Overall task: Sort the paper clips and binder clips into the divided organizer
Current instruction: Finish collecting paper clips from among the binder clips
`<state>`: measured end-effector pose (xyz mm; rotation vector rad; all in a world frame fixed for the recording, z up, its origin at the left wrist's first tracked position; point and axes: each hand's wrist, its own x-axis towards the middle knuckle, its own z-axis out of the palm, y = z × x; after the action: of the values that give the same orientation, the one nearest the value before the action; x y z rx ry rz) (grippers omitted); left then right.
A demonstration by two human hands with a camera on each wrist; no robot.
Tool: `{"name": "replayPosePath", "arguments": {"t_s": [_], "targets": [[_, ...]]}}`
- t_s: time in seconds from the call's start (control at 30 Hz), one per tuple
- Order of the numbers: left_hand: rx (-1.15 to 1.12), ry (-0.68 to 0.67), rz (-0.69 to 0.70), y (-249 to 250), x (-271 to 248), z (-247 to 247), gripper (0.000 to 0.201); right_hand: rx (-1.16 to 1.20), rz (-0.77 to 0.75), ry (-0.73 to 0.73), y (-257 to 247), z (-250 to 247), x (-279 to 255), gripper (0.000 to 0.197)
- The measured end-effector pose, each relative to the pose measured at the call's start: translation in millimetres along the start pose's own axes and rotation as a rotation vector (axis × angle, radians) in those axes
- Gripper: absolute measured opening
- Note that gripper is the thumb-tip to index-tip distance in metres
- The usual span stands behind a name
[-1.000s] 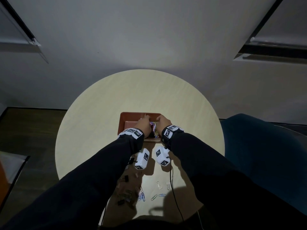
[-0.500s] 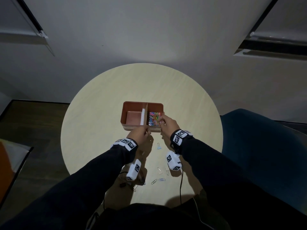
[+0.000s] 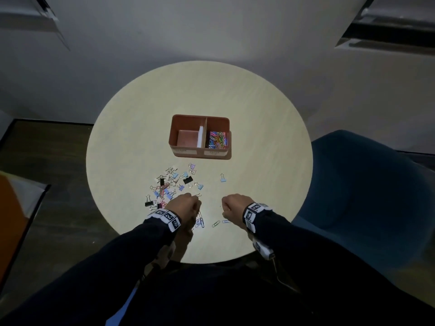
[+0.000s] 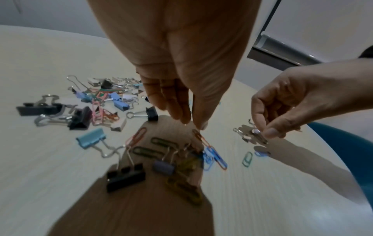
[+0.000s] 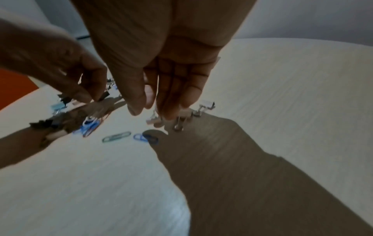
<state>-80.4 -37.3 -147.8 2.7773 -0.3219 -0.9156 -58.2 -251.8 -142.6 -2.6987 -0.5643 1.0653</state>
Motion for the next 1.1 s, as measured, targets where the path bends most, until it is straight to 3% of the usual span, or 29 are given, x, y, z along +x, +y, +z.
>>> {"name": "replayPosePath", "arguments": {"t_s": [0.23,0.37,0.6,0.77,0.87,0.97,1.03,1.1], "targets": [[0.050,0.073,0.079,33,-1,27,0.021,-0.118,-0.030,0.021,4,41,-11,0.025],[0.138,0.125,0.119,53,5,43,0.019,-0.111,-0.013,0.036,-1,48,-11,0.020],[0.012,0.150,0.092,62,6,66,0.015,-0.092,0.004,0.047,-4,54,-21,0.020],[-0.114,0.163,0.066,57,0,64,0.005,0.070,0.035,0.056,-6,46,-29,0.029],[-0.265,0.272,-0.010,50,-11,54,0.013,0.179,0.031,0.085,-8,39,-30,0.042],[-0.404,0.329,-0.048,29,-18,45,0.020,0.354,0.093,0.065,-14,37,-18,0.036],[-0.520,0.298,-0.083,9,-20,44,0.014,0.544,0.120,0.117,-23,38,-14,0.030],[-0.609,0.323,-0.139,-8,-23,45,0.017,0.576,0.104,0.172,-28,41,-12,0.023]]}}
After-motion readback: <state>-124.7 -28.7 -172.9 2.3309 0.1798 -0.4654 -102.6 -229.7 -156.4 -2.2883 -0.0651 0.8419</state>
